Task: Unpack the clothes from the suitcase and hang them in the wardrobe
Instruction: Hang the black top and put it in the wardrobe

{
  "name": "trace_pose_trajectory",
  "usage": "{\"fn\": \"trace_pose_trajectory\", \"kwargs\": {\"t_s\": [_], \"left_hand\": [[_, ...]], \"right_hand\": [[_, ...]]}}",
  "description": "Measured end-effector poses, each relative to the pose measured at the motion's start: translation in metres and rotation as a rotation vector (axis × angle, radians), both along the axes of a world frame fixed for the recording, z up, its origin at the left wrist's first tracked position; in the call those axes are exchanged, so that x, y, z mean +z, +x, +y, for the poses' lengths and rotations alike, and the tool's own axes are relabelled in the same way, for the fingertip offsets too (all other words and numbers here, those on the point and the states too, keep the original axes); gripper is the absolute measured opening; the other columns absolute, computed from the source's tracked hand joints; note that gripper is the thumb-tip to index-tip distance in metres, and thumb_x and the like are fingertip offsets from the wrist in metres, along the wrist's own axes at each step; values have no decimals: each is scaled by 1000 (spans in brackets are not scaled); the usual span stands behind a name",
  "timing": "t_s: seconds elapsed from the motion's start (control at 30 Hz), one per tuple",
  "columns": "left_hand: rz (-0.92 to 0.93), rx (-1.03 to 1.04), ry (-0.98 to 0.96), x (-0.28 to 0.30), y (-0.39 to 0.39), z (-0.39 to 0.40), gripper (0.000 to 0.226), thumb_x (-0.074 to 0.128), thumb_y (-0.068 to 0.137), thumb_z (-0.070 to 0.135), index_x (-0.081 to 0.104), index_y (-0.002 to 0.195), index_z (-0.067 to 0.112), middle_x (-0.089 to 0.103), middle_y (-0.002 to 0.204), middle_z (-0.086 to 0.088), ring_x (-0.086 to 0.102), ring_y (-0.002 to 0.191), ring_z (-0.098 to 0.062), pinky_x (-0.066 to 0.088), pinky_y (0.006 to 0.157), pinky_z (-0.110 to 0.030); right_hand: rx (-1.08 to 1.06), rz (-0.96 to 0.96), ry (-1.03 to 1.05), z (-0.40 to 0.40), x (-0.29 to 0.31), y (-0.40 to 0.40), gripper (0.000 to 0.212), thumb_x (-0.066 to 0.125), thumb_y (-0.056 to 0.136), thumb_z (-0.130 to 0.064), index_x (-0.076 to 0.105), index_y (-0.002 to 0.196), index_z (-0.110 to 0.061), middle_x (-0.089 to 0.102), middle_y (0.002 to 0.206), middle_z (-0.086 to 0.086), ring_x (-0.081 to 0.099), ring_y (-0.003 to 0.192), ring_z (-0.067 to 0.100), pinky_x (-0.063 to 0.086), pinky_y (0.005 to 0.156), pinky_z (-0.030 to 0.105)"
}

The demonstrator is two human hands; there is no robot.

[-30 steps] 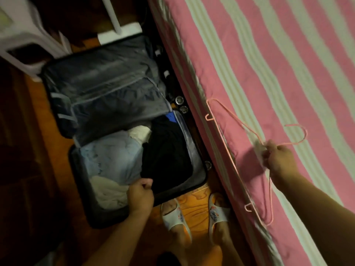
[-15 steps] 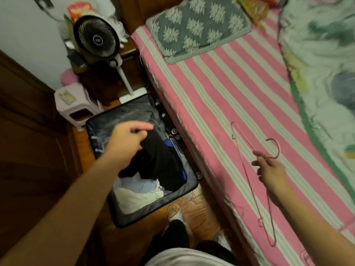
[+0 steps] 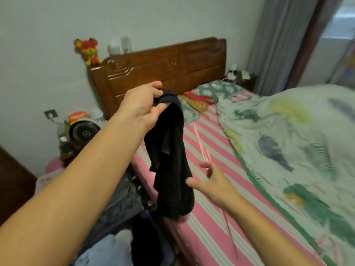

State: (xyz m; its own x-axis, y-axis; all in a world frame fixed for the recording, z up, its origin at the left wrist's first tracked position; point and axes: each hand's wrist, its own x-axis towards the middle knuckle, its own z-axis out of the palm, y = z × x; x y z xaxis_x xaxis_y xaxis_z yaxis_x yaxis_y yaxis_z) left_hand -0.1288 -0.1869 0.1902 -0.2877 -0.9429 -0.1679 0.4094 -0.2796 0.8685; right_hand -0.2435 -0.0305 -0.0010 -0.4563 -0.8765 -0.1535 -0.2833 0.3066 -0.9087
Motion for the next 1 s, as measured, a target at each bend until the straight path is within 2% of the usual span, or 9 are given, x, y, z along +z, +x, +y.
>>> {"fn": "trace_pose_trajectory", "kwargs": {"t_s": [0.1, 0.23, 0.33, 0.4, 0.5, 0.7, 0.77, 0.87, 1.0], "left_hand": [[123, -73, 17, 21, -38, 31, 26, 45, 95, -14, 66, 95, 1, 53, 116, -22, 62, 100, -34, 63, 71, -37], [185, -123, 13, 22, -80, 46, 26, 44, 95, -14, 66, 98, 1, 56, 114, -21, 63, 98, -33, 61, 62, -32], [27, -99, -9, -1, -97, 21, 30, 41, 97, -12, 65, 94, 6, 60, 102, -13, 62, 88, -22, 57, 52, -24], [-117, -163, 38, -27, -108, 0, 33, 36, 95, -15, 61, 90, 6, 58, 101, -12, 60, 88, -22, 55, 47, -25], [-369, -391, 22, -68, -129, -9, 36, 30, 89, -20, 58, 83, 3, 54, 94, -10, 55, 90, -21, 59, 62, -24], [-954, -693, -515, -121, -159, -8, 15, 57, 98, -3, 61, 84, 1, 52, 73, -11, 49, 60, -21, 46, 49, -25], [-1116, -816, -634, -113, -164, -12, 21, 54, 104, 18, 65, 94, 3, 56, 80, -10, 50, 72, -23, 44, 67, -31], [-993, -893, -683, -96, -171, -12, 37, 45, 107, 36, 68, 105, 7, 69, 108, -10, 62, 102, -28, 43, 96, -38], [-810, -746, -1086, -111, -170, 18, 21, 65, 97, 35, 61, 92, 16, 65, 89, 9, 61, 84, -10, 42, 74, -28]], "right_hand": [[-110, 58, -27, 0, 11, -9, 91, 85, 69, -52, 40, 143, -24, 40, 130, -5, 49, 119, 15, 44, 100, 35], [-447, 149, -40, 15, 0, -67, 18, 73, 84, -21, 69, 100, -25, 62, 84, -2, 61, 81, 22, 43, 65, 31], [-553, 71, -62, 60, 15, -130, 17, 69, 92, -13, 71, 76, -16, 56, 63, -1, 53, 63, 14, 36, 55, 26], [-550, 66, -58, 95, 44, -166, 13, 69, 92, -13, 72, 80, -15, 58, 60, 0, 52, 53, 7, 37, 49, 21], [-538, 208, -20, 131, 88, -202, 10, 71, 90, -12, 71, 81, -17, 62, 67, 1, 58, 58, 4, 40, 51, 14], [-548, 405, 84, 156, 111, -246, 16, 69, 92, -17, 67, 77, -11, 57, 67, 0, 50, 68, 15, 36, 58, 23], [-564, 420, 122, 165, 112, -251, 15, 68, 93, -22, 69, 80, -14, 60, 70, 0, 52, 69, 16, 37, 59, 25], [-666, 304, 68, 171, 112, -260, 15, 70, 91, -26, 75, 96, -13, 71, 87, 4, 64, 81, 20, 49, 72, 29], [-824, 210, -2, 171, 102, -273, 19, 67, 93, -25, 72, 107, -14, 70, 100, 8, 64, 91, 25, 51, 82, 33]]}}
